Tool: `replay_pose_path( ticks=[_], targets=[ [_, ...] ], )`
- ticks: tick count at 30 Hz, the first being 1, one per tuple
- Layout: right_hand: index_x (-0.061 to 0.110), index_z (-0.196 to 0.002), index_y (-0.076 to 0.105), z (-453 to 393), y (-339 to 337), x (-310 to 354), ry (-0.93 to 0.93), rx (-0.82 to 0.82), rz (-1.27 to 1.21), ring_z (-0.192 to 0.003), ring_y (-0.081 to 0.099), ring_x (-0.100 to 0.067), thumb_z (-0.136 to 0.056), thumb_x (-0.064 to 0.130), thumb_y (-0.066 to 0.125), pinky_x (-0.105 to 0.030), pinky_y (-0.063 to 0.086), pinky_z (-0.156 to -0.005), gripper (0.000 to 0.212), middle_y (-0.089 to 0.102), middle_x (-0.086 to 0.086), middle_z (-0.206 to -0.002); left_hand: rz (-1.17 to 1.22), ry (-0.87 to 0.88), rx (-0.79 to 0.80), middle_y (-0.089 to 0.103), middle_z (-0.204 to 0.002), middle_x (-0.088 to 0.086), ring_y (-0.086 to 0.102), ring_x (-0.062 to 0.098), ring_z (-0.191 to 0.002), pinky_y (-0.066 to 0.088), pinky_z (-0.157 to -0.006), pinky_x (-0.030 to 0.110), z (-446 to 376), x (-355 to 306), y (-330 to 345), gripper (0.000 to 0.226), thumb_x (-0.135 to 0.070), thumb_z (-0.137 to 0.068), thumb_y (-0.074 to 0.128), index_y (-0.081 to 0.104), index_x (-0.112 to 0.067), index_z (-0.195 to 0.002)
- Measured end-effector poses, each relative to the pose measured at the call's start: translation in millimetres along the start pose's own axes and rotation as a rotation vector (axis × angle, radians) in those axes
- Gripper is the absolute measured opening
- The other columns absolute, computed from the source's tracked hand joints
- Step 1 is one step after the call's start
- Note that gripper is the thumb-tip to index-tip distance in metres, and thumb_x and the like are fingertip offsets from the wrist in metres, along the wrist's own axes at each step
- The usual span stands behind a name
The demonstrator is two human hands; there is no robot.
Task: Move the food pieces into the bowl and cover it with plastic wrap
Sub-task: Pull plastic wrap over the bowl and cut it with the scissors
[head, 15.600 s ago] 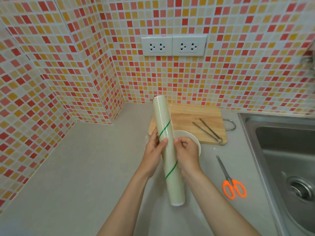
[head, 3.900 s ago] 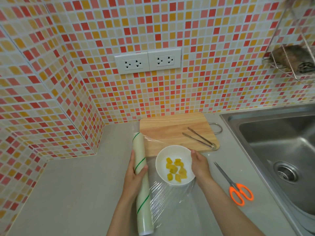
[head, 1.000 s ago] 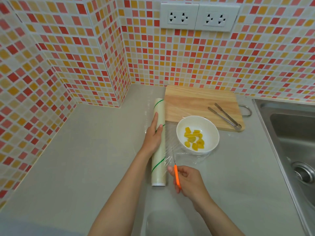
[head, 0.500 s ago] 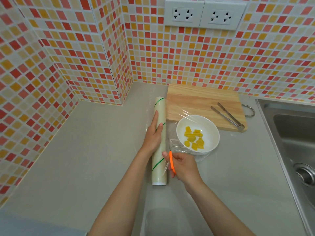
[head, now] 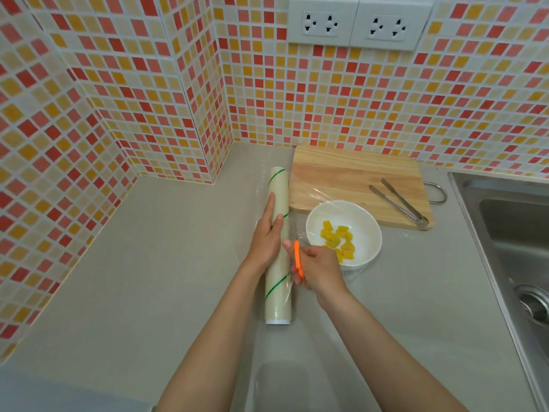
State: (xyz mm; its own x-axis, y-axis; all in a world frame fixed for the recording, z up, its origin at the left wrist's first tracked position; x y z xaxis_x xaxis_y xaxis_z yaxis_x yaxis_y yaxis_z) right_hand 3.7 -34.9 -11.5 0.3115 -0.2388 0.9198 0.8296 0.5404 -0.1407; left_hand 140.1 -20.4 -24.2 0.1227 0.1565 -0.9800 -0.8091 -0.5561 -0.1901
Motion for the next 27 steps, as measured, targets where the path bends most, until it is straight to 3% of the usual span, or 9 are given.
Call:
replay_pose_path(
  ticks=[5,7,9,12,17,21,27],
  targets=[
    [0.018,-0.041,0.051,-8,2,10,0.001,-0.015,-0.050,-0.033,0.043,-0.015,-0.073,0.048,0.071,-0.013,0.028,-0.032,0.048,0.051,-0.007,-0.042,0.030,-0.010,-0.003,0.022,-0.147,-0.019,0.024,-0.005,-0.131,0.020,-0.104,0.012,0,3,1,0.053,-0.021,-0.101,0.034,0.015,-0.031,-0.149],
    [0.018,-0.041,0.051,-10,3,12,0.017,-0.014,-0.065,-0.034,0.044,-0.016,-0.074,0.048,0.070,-0.016,0.028,-0.032,0.049,0.052,-0.008,-0.044,0.036,-0.034,-0.012,0.027,-0.153,-0.008,0.030,0.004,-0.136,0.023,-0.111,0.021,0,6,1,0.053,-0.022,-0.100,0.034,0.016,-0.034,-0.148],
    [0.017,-0.043,0.051,-12,4,15,0.026,-0.012,-0.071,-0.034,0.043,-0.016,-0.076,0.047,0.070,-0.016,0.027,-0.033,0.048,0.051,-0.008,-0.044,0.036,-0.033,-0.010,0.026,-0.152,-0.011,0.031,0.009,-0.139,0.023,-0.114,0.026,0,7,0,0.052,-0.023,-0.100,0.034,0.016,-0.035,-0.148],
    [0.014,-0.046,0.051,-16,3,21,0.043,-0.016,-0.101,-0.030,0.043,-0.012,-0.076,0.046,0.070,-0.014,0.025,-0.031,0.047,0.052,-0.006,-0.044,0.016,-0.009,-0.002,0.024,-0.148,-0.018,0.026,0.007,-0.140,0.021,-0.111,0.021,2,6,-1,0.053,-0.022,-0.100,0.034,0.015,-0.032,-0.148],
    [0.011,-0.050,0.053,-26,8,29,0.084,-0.002,-0.139,-0.029,0.047,-0.012,-0.078,0.045,0.069,-0.014,0.024,-0.029,0.047,0.054,-0.006,-0.045,0.032,-0.020,-0.015,0.030,-0.154,0.006,0.030,0.019,-0.141,0.023,-0.115,0.030,2,6,-1,0.051,-0.027,-0.101,0.034,0.016,-0.032,-0.148],
    [0.011,-0.051,0.052,-34,9,34,0.090,-0.020,-0.153,-0.028,0.045,-0.012,-0.078,0.042,0.070,-0.014,0.024,-0.029,0.045,0.052,-0.006,-0.047,0.029,0.017,-0.016,0.023,-0.150,-0.014,0.022,0.006,-0.142,0.018,-0.112,0.018,2,0,-5,0.051,-0.019,-0.101,0.032,0.015,-0.026,-0.149],
    [0.009,-0.058,0.054,-46,14,41,0.143,-0.002,-0.197,-0.027,0.047,-0.013,-0.078,0.045,0.069,-0.013,0.023,-0.029,0.044,0.053,-0.006,-0.046,0.038,0.017,-0.004,0.022,-0.148,-0.017,0.022,-0.001,-0.137,0.016,-0.108,0.011,4,-2,-8,0.052,-0.018,-0.101,0.032,0.015,-0.027,-0.149]
  ],
)
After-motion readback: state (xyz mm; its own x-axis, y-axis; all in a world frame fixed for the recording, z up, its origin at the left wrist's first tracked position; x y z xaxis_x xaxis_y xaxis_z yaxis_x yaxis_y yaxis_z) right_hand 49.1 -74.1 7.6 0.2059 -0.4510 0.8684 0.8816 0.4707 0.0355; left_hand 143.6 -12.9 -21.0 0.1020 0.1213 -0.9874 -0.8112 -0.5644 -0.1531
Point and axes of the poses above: each hand's wrist, its own z-axis away from the middle knuckle, its own y-axis out of the palm, x = y × z, the point moved 8 cm from there along -z, towards the middle knuckle
